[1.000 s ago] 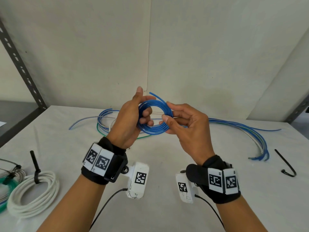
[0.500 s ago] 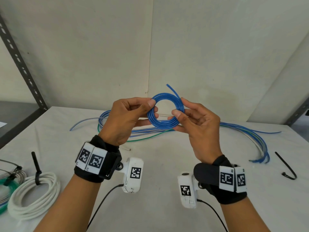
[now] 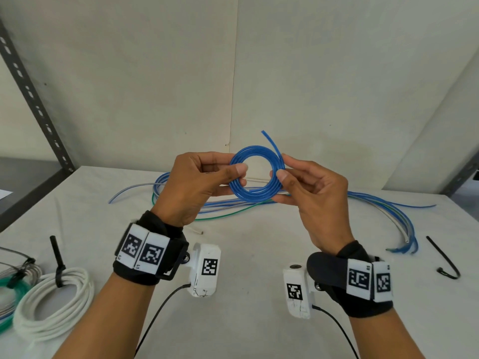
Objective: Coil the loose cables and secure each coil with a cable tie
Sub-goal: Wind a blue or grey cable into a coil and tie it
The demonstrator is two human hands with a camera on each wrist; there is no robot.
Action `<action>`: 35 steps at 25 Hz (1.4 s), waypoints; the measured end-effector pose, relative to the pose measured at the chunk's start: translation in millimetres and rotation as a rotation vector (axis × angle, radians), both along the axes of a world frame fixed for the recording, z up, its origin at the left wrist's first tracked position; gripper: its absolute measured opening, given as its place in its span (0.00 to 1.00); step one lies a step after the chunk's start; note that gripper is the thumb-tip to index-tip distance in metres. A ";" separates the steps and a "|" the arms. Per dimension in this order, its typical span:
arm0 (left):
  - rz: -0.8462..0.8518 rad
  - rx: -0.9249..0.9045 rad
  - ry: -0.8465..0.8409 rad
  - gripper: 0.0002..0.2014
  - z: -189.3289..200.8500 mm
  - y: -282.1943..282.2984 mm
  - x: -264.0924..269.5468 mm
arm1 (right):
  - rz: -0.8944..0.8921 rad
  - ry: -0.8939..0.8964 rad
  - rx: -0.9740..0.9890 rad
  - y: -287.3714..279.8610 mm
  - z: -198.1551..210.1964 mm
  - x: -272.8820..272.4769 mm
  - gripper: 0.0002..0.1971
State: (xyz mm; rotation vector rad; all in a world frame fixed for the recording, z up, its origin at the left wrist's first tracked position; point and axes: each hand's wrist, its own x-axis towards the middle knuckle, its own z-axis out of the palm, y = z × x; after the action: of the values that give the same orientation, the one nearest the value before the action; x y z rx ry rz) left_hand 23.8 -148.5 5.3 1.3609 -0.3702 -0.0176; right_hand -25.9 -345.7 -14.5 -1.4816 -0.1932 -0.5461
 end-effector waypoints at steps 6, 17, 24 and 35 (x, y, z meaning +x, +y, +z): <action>0.080 -0.198 0.049 0.07 4.9 17.5 9.9 | 0.022 -0.004 0.228 3.4 -3.0 4.6 0.13; -0.055 -0.004 0.079 0.14 -5.7 11.9 11.8 | -0.139 -0.034 0.264 -1.1 -1.3 4.4 0.14; -0.103 0.148 -0.013 0.11 -3.2 6.7 2.1 | -0.135 -0.039 0.067 -6.7 3.5 -0.3 0.07; -0.173 0.229 0.050 0.16 -0.7 11.9 1.7 | -0.013 -0.017 -0.209 -10.2 1.5 0.7 0.12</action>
State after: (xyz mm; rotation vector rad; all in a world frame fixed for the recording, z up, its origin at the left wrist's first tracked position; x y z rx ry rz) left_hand 25.5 -136.6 4.6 1.5475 -0.4528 -0.2431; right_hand -25.2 -356.0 -13.0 -1.6827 -0.2610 -0.5620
